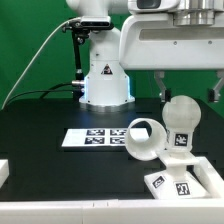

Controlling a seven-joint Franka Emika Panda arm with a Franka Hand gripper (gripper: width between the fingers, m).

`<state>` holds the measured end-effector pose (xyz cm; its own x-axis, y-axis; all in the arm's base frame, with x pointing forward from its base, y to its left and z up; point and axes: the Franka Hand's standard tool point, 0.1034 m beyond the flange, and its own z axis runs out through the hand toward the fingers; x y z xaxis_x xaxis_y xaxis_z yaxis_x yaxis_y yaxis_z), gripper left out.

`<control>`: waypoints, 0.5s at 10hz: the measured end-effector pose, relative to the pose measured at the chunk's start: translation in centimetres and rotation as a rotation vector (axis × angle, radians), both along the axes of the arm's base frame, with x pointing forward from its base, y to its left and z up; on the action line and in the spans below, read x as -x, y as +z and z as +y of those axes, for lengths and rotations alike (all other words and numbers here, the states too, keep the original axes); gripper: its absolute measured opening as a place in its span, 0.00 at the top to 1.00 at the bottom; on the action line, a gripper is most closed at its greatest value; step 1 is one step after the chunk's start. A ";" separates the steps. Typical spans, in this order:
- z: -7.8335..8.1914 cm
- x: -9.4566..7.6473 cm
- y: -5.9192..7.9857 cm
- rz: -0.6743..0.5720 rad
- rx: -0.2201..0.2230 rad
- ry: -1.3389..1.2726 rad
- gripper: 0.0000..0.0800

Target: Assemble lamp

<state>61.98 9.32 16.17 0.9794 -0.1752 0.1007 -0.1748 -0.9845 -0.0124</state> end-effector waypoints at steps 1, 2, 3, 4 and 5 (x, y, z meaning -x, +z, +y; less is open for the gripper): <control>0.0 0.2 0.0 0.003 0.000 0.007 0.24; -0.2 0.8 -0.1 0.016 -0.001 0.028 0.16; -0.6 1.4 -0.8 0.019 -0.001 0.028 0.13; -0.6 1.9 -1.5 0.018 0.001 0.030 0.13; -0.3 2.4 -2.2 0.012 0.002 0.034 0.13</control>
Offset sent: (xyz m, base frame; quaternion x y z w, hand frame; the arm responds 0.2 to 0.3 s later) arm -0.0260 -0.0002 -0.0230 0.0140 0.0014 -0.0094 0.9999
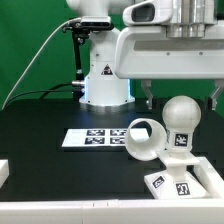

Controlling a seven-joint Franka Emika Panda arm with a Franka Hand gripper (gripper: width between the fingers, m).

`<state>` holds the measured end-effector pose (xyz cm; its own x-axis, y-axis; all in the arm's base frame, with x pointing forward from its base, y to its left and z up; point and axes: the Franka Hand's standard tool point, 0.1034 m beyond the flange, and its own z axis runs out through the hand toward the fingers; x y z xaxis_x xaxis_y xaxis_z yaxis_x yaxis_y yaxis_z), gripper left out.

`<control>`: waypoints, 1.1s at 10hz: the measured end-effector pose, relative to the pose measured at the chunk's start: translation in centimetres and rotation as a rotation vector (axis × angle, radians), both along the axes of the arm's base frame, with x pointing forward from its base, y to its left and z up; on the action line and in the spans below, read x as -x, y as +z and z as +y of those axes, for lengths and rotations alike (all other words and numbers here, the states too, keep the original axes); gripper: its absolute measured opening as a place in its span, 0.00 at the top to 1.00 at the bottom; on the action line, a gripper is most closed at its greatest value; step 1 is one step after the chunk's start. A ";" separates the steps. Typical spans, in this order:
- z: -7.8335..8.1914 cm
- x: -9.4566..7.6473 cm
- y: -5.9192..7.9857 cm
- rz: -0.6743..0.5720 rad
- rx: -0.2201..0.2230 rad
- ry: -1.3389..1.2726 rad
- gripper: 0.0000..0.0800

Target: Assemble lamp

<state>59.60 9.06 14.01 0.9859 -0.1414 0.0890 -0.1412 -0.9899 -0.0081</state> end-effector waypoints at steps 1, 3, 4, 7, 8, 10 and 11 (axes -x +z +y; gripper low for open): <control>0.3 0.2 -0.6 -0.003 0.002 0.002 0.13; 0.2 0.4 -1.6 -0.003 0.008 0.004 0.13; 0.2 0.6 -2.0 -0.008 0.011 0.006 0.13; 0.1 0.7 -2.2 -0.005 0.012 0.006 0.13; 0.1 0.7 -2.2 -0.005 0.013 0.006 0.28; 0.1 0.7 -2.2 -0.005 0.010 -0.021 0.28; 0.1 0.7 -2.2 -0.005 0.010 -0.020 0.28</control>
Offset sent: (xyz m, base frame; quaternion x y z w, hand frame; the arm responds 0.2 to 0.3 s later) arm -0.0113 0.0014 -0.0156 0.0000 0.0197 -0.0010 0.9998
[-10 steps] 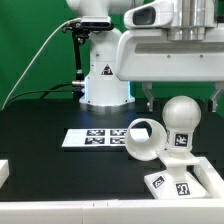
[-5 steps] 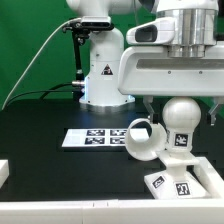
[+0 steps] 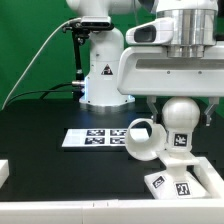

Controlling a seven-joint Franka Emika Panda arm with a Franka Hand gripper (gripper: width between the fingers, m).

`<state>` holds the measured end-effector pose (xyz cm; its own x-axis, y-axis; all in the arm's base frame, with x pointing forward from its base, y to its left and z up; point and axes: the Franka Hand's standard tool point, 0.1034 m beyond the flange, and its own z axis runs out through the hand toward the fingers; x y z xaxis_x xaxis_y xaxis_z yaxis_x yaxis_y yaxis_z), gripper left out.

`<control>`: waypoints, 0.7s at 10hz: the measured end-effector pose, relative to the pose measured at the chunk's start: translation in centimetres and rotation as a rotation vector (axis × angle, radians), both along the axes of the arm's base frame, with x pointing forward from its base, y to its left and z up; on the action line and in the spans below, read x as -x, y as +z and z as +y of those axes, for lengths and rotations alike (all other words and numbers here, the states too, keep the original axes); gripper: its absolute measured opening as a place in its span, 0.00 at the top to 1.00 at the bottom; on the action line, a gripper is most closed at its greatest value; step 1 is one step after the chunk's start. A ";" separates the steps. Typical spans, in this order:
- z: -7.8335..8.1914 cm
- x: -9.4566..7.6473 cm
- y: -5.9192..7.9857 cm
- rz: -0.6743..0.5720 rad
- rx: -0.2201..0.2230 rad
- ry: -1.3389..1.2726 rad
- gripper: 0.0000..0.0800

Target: Assemble lamp

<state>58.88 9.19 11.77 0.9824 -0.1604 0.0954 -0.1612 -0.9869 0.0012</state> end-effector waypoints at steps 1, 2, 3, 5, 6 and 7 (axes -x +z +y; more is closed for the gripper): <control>0.0 -0.1 0.0 0.000 0.000 -0.001 0.28; -0.1 -0.5 0.0 0.003 -0.007 -0.079 0.28; -0.2 -1.4 0.0 -0.013 -0.025 -0.171 0.28; 0.3 -1.9 -0.1 -0.027 -0.064 -0.407 0.28; 0.3 -1.9 -0.1 -0.024 -0.073 -0.527 0.28; 0.2 -1.8 -0.1 -0.012 -0.105 -0.726 0.28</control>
Offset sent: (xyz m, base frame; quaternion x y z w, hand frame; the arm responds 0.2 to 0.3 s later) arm 0.0248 0.0004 -0.0181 0.0616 -0.0016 0.2478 0.9668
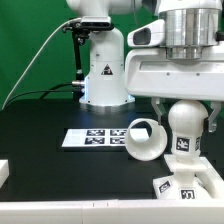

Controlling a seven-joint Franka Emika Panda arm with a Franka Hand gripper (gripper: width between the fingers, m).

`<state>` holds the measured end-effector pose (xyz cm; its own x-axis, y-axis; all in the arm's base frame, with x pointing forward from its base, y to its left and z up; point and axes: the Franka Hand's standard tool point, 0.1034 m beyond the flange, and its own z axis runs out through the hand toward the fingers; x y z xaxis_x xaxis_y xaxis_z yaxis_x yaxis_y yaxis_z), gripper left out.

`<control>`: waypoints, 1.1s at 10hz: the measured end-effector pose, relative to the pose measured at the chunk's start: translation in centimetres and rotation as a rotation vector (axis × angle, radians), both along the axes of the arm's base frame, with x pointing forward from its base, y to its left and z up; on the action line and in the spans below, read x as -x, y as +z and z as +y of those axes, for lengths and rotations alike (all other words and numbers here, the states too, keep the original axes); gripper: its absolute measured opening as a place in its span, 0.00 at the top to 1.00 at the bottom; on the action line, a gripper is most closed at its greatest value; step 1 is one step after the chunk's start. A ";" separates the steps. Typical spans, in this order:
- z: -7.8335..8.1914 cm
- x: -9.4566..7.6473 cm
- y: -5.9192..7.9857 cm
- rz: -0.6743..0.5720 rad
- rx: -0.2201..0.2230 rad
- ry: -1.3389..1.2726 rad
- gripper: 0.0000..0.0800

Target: Assemble lamp

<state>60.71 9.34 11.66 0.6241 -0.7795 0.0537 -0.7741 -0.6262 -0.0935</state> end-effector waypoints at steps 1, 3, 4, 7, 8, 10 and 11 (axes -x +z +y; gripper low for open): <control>0.0 -0.1 -0.1 -0.003 -0.043 -0.169 0.28; -0.5 -0.9 -0.1 -0.028 -0.134 -0.427 0.28; -0.5 -0.9 -0.1 -0.024 -0.144 -0.463 0.28; -0.3 -1.0 0.1 -0.003 -0.155 -0.540 0.28; -0.2 -0.9 0.1 0.001 -0.138 -0.430 0.28; -0.4 -1.4 0.9 0.005 -0.115 -0.120 0.15; -0.4 -1.3 0.9 0.001 -0.103 0.034 0.15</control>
Offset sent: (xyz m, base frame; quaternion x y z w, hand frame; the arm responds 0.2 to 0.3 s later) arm 0.0145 -0.0027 0.0019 0.0633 -0.0272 0.1870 0.9799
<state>62.05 8.96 12.54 0.6499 -0.7595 -0.0267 -0.7530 -0.6388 -0.1577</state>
